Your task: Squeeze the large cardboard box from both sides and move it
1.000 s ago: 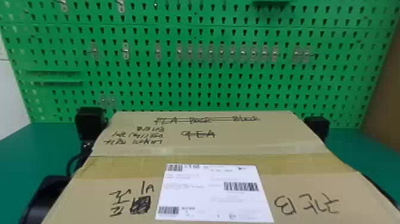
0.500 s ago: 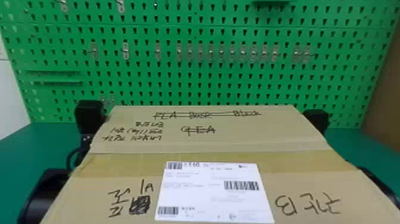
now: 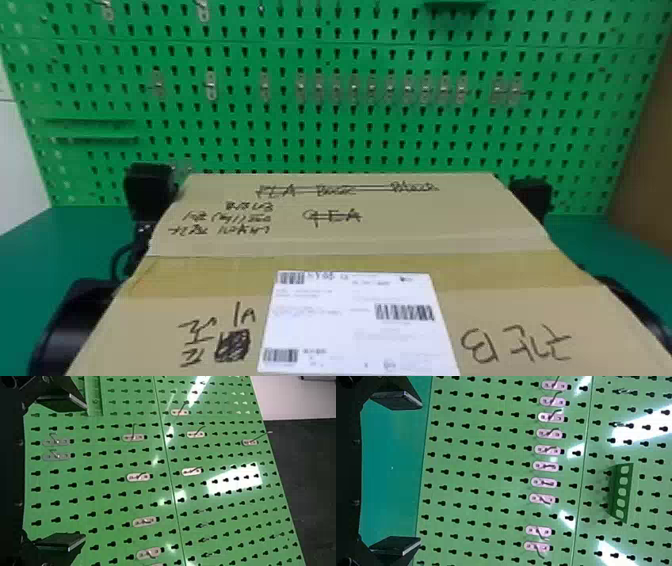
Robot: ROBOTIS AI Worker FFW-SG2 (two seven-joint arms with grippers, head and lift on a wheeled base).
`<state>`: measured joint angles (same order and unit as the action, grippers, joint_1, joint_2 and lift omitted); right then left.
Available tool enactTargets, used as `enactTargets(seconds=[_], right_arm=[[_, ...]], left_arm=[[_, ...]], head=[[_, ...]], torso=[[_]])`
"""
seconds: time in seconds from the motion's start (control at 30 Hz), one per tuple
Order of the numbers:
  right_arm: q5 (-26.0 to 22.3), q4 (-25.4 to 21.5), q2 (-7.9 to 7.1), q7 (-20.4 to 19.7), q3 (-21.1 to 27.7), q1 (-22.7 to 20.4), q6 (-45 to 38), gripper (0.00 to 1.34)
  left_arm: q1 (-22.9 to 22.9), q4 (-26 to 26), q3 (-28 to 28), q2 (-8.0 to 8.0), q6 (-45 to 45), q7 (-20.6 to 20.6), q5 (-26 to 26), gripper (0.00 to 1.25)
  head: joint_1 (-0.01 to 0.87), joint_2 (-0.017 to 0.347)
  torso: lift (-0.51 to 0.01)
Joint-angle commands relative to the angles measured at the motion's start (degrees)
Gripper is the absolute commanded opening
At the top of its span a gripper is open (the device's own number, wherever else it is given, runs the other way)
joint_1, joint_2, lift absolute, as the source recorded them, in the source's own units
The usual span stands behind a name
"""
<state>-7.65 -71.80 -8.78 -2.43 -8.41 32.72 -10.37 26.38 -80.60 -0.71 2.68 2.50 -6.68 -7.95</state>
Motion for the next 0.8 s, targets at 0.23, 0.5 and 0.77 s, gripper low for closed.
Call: enactTargets(seconds=[0.23, 0.5, 0.77], right_arm=[[-0.26, 0.35, 0.51, 0.32, 0.5, -0.55, 0.44, 1.24], [-0.7, 0.61, 0.51, 0.32, 0.41, -0.55, 0.44, 1.24], [-0.79, 1.22, 0.51, 1.55, 0.32, -0.2, 0.61, 1.24]], left_arm=[[-0.45, 0.0, 0.09, -0.39, 0.14, 0.0, 0.04, 1.12], [-0.54, 0.0, 0.09, -0.39, 0.14, 0.0, 0.74, 1.12], [-0.62, 0.09, 0.44, -0.39, 0.14, 0.0, 1.62, 1.12]], head=[[0.398, 0.051], [0.398, 0.051], [0.398, 0.051]], torso=[[-0.209], [-0.209], [-0.209]])
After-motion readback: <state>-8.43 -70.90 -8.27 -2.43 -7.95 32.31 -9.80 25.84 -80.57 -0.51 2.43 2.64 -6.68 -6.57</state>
